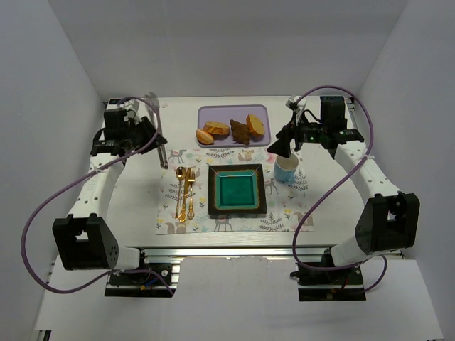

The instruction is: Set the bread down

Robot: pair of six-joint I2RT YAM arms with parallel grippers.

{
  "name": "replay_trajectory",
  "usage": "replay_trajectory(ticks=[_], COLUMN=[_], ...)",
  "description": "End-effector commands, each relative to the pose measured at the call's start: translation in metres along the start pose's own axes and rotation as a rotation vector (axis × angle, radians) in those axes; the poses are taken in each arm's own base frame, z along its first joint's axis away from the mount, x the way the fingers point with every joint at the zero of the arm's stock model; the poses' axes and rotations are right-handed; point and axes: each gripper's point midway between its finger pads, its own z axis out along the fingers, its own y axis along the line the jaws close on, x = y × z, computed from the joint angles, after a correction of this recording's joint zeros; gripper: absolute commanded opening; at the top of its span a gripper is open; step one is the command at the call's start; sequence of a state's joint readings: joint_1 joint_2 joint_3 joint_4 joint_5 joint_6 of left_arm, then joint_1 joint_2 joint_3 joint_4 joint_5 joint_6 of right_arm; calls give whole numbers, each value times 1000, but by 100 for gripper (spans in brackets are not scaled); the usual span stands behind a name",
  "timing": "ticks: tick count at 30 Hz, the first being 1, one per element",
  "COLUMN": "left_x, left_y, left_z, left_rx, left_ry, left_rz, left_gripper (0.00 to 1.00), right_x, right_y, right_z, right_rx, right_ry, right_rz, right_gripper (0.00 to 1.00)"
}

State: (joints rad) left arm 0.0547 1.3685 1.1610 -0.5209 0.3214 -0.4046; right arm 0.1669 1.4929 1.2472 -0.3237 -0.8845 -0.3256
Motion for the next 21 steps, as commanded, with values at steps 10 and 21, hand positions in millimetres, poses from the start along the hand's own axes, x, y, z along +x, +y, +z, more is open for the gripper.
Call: replay_trajectory(ticks=[10,21], left_x=[-1,15], left_y=[-124,-157], left_z=[13,71], left_rx=[313,261], left_ry=[110,221], left_rz=[15,30], left_gripper=[51,52], right_x=[-23,-13], right_y=[1,-3], right_z=[-22,-33], right_rx=[45,65], right_ry=[-51,-55], right_rz=[-77,-52], right_gripper=[85,85])
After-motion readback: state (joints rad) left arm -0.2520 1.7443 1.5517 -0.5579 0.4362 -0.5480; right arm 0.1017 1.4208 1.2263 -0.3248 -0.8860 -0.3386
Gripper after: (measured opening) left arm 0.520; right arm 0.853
